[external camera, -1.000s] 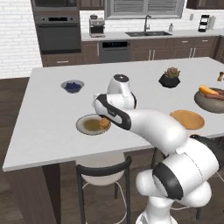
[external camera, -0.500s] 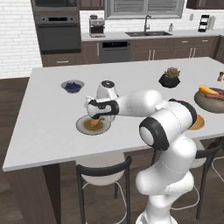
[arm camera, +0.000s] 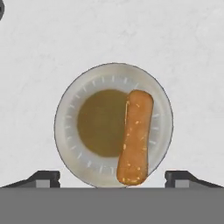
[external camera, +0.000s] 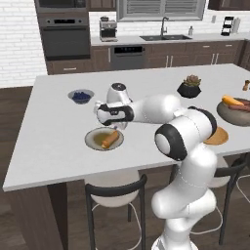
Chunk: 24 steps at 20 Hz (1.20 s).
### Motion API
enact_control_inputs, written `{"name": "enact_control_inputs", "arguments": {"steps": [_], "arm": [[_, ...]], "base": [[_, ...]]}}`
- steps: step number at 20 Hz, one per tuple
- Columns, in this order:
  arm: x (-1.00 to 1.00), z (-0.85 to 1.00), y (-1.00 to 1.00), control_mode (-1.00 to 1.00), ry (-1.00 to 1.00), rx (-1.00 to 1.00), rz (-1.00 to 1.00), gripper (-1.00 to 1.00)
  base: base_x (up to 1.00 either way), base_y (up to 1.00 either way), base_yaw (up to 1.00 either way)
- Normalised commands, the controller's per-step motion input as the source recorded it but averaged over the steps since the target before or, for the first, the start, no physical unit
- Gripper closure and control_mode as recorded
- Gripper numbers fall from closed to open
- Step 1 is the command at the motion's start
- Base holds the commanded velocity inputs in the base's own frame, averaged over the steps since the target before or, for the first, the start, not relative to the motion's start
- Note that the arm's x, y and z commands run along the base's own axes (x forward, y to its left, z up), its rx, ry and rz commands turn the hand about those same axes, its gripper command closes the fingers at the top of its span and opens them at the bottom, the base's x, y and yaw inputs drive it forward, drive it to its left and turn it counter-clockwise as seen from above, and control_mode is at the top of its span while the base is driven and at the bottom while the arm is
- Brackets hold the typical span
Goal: Place one bun and one sausage from the bowl on each plate.
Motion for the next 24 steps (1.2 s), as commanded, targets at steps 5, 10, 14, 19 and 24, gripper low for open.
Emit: {"name": "enact_control_inputs", "arguments": {"steps": [5,10,14,19,24], "arm": [[-1.0,0.5,-0.98,-1.0,0.0,0.07,-0.04,-1.0],[-0.8,0.09,-0.75,1.0,0.02,-0.02,0.0,-1.0],[0.0,0.0,0.0,1.0,0.0,0.0,0.0,-1.0],[0.0,0.0,0.0,1.0,0.0,0.0,0.0,-1.0],[0.0,0.0,0.0,1.0,0.0,0.0,0.0,-1.0]], "base": [[0.0,0.0,0.0],[-0.2,-0.17,-0.01],[-0.77,-1.0,0.0],[0.03,-1.0,-0.02],[0.36,-1.0,-0.05]]}}
